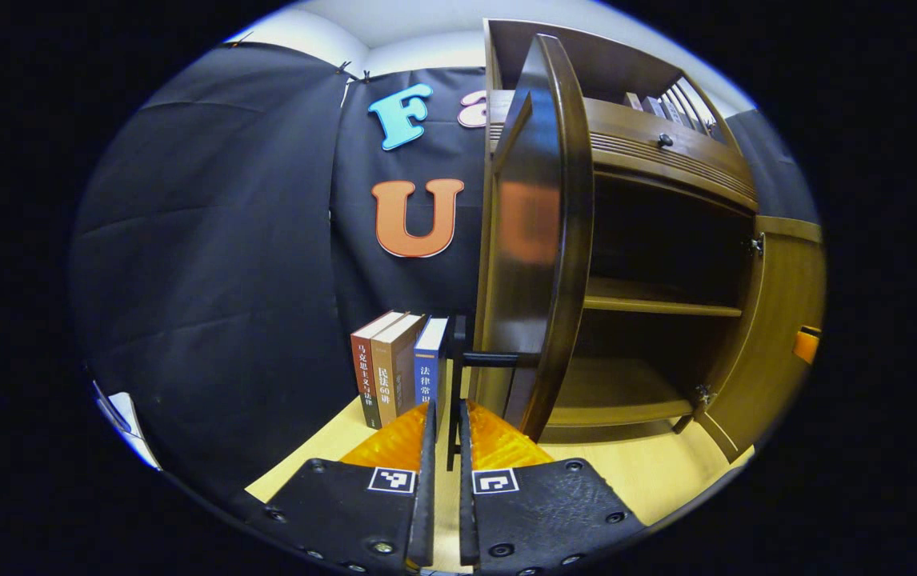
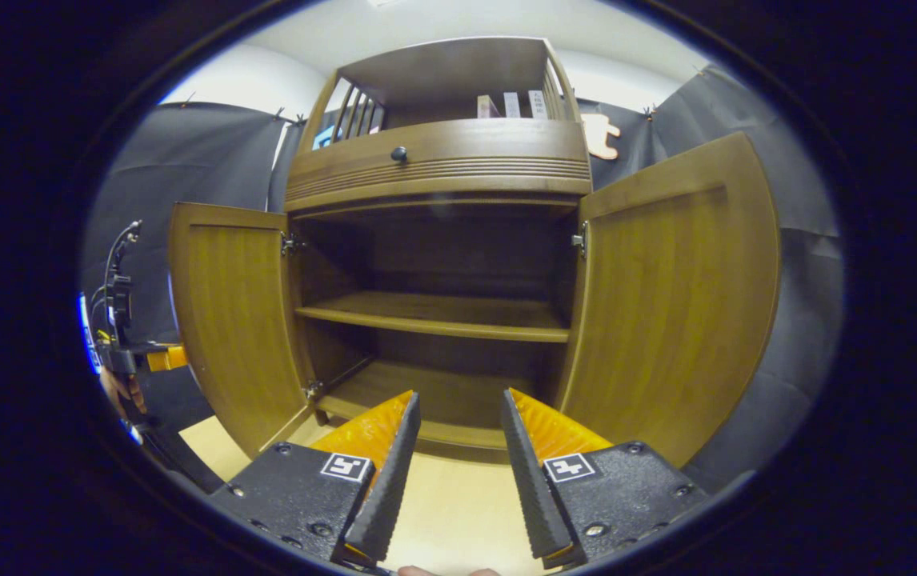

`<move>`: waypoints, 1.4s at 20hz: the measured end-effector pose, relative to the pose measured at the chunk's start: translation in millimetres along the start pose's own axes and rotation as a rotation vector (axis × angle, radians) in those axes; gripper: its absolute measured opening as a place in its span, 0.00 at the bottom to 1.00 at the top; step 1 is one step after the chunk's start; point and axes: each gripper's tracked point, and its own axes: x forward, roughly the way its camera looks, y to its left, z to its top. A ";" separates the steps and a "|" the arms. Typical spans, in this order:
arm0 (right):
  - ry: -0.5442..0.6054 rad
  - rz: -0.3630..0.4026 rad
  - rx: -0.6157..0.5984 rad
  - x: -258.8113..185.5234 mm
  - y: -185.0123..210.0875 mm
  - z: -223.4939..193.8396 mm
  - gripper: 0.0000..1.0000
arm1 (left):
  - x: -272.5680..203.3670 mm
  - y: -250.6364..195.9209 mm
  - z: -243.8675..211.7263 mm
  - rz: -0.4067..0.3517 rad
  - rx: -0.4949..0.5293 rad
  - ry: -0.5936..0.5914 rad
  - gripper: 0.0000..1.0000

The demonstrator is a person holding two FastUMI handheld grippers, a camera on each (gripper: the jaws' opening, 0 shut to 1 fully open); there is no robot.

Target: Open the right door of the double-door shoe cabinet with the right hand, and open the left door with the left hand.

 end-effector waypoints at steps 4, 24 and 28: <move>0.001 -0.009 0.000 1.8 -0.3 0.7 0.65 | -3.1 8.4 0.0 0.003 0.001 -0.006 0.12; -0.065 -0.050 -0.037 3.7 -25.6 47.9 0.93 | -46.1 -43.9 82.0 -0.009 0.108 -0.207 0.25; -0.089 -0.069 -0.029 -4.3 -33.1 57.7 0.90 | -47.4 -91.3 90.6 -0.118 0.103 -0.212 0.42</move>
